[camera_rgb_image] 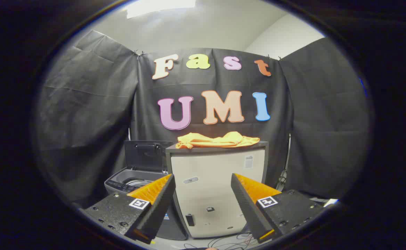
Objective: Put the clothes into the washing machine and then close the washing machine lid.
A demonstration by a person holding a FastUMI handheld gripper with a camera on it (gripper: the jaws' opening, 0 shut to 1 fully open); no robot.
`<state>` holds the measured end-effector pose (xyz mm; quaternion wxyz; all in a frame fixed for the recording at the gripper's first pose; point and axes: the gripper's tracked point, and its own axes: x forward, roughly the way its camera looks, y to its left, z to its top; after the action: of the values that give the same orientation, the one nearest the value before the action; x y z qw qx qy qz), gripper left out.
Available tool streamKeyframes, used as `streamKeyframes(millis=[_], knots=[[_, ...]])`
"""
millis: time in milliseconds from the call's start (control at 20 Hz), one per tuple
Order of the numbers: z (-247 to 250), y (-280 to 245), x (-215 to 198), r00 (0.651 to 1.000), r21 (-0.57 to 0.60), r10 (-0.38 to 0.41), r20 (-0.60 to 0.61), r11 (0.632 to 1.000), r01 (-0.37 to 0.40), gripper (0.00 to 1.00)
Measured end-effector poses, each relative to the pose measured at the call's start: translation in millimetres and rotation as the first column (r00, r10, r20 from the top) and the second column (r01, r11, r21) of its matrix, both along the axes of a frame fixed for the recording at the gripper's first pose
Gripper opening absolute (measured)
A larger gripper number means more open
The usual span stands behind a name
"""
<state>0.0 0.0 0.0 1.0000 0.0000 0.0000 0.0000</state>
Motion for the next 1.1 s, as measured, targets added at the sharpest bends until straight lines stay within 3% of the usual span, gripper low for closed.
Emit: streamKeyframes(millis=[1100], knots=[[-6.3,6.4,24.6,0.999,0.005,0.017,-0.037,1.000,-0.017,0.97]])
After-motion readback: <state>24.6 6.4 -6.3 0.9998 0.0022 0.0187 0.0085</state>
